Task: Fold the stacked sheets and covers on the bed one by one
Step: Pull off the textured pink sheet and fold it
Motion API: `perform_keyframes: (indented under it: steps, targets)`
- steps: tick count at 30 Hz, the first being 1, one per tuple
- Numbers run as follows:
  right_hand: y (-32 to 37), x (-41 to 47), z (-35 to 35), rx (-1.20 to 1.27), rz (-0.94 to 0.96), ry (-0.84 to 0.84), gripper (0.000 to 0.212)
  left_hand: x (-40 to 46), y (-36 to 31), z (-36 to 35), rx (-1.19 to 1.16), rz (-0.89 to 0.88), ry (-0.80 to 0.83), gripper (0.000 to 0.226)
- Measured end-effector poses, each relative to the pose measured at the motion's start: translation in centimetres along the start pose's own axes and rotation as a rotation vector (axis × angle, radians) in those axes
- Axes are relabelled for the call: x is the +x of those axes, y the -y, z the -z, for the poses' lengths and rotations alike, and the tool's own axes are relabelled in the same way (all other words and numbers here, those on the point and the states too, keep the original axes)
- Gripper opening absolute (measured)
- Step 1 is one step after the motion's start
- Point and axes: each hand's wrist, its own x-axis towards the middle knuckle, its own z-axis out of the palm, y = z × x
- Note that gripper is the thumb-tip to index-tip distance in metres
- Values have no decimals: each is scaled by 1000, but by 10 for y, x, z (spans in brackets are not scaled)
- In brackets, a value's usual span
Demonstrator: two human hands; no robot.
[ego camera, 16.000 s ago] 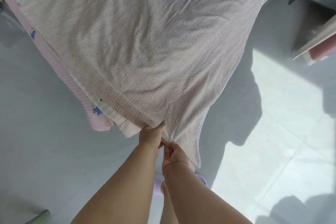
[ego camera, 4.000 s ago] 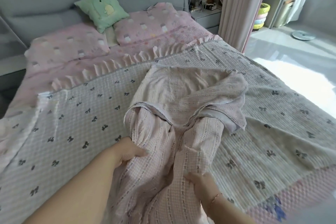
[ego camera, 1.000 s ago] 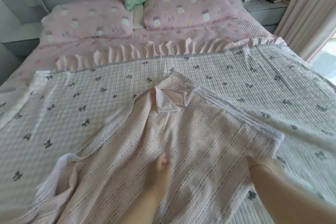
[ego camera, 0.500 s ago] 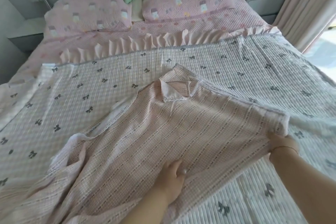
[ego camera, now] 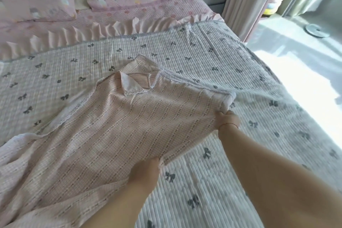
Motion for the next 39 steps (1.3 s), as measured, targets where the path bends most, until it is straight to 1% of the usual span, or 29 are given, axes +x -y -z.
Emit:
perform_keyframes:
  steps: [3, 6, 8, 9, 11, 13, 14, 15, 17, 18, 19, 20, 21, 22, 23, 25, 27, 30, 33, 34, 36, 38, 39]
  targets:
    - [-7, 5, 11, -26, -5, -1, 29, -2, -6, 3, 31, -48, 5, 25]
    - [-20, 11, 39, -46, -57, -41, 28, -10, -29, 3, 34, -120, 97, 26]
    - [-30, 21, 64, -59, -110, -104, 30, -15, -56, 4, -9, -182, 165, 32]
    - [-34, 27, 78, -59, -128, -146, 28, -18, -72, 5, -46, -206, 207, 37]
    - [-40, 34, 106, -94, -135, -213, 16, -23, -101, 7, -167, -244, 336, 45]
    - [-46, 45, 126, -147, -130, -242, 10, -22, -116, 9, -390, -245, 438, 44]
    - [-47, 49, 130, -174, -141, -249, 12, -18, -117, 10, -484, -229, 447, 44]
    - [-46, 50, 132, -215, -170, -257, 17, -13, -114, 12, -519, -219, 418, 46]
    - [-44, 50, 127, -279, -222, -324, 28, 1, -101, 17, -439, -227, 327, 52]
    - [-43, 46, 122, -296, -231, -401, 33, 8, -93, 19, -387, -220, 299, 54]
    - [-42, 40, 114, -317, -196, -471, 36, 14, -82, 21, -348, -198, 283, 55]
    - [-40, 32, 104, -355, -115, -503, 36, 19, -71, 20, -308, -171, 278, 56]
    - [-40, 24, 92, -402, -9, -469, 33, 23, -58, 18, -262, -146, 277, 57]
    - [-42, 17, 77, -461, 102, -378, 33, 26, -43, 14, -217, -119, 274, 58]
    - [-45, 8, 59, -520, 192, -252, 34, 27, -27, 9, -188, -96, 271, 59]
    - [-53, -6, 20, -593, 299, 6, 30, 21, 2, 1, -186, -63, 248, 58]
    - [-54, -21, -18, -628, 350, 165, 24, 11, 29, 2, -230, -49, 171, 54]
    - [-37, -46, -71, -573, 358, 318, 22, -3, 70, 18, -322, 40, -68, 41]
    - [-14, -67, -116, -547, 426, 431, 22, -3, 117, 38, -365, 231, -266, 37]
    - [-7, -76, -133, -554, 470, 460, 22, -2, 135, 45, -361, 287, -309, 36]
    - [7, -92, -165, -579, 590, 497, 23, 3, 169, 58, -329, 346, -366, 35]
    - [13, -102, -190, -622, 730, 549, 26, 9, 199, 69, -277, 373, -376, 38]
    - [13, -107, -201, -662, 776, 607, 27, 13, 215, 71, -256, 382, -363, 41]
